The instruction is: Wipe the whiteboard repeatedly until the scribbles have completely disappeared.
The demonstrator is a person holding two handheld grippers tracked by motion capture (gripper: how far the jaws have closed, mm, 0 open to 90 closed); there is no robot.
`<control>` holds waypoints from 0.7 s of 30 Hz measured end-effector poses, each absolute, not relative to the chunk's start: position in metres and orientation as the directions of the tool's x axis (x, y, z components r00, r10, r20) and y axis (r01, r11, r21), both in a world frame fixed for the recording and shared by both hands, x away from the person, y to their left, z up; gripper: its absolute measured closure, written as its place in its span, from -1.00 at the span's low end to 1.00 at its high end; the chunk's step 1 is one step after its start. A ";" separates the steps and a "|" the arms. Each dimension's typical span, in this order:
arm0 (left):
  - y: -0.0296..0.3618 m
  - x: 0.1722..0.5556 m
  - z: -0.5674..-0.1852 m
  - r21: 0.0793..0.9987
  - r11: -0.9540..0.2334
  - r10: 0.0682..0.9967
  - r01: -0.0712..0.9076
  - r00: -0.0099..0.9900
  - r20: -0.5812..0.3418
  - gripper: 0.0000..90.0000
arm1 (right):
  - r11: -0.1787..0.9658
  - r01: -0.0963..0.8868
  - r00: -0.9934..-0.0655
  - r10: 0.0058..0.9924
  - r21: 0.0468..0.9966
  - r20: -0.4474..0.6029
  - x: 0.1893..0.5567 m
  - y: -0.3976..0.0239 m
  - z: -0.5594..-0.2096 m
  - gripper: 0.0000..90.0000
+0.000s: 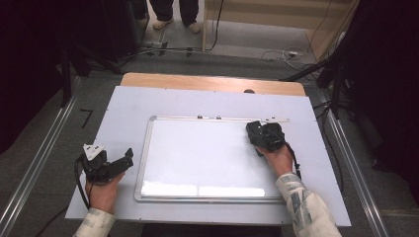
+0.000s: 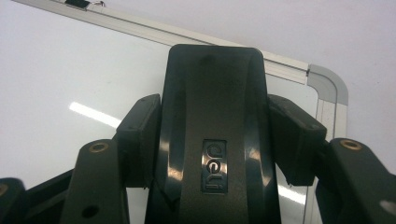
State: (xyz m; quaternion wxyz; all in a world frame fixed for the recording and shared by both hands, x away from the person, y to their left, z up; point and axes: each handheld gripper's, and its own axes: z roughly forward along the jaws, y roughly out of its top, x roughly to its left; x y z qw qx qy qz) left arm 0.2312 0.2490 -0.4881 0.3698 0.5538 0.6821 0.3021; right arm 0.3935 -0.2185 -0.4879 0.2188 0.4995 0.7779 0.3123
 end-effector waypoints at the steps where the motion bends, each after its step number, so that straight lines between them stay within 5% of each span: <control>1: 0.249 0.231 -0.488 0.821 0.206 0.979 0.532 -0.113 -0.172 -0.85 | 0.304 0.642 -0.403 0.915 0.704 -0.028 0.393 -0.219 -0.488 -0.15; 15: 0.249 0.230 -0.487 0.822 0.207 0.978 0.531 -0.112 -0.175 -0.85 | 0.328 0.642 -0.436 0.899 0.693 -0.021 0.358 -0.239 -0.488 -0.15; 21: 0.249 0.231 -0.488 0.820 0.206 0.978 0.534 -0.112 -0.174 -0.85 | 0.319 0.643 -0.428 0.904 0.696 -0.019 0.369 -0.235 -0.488 -0.15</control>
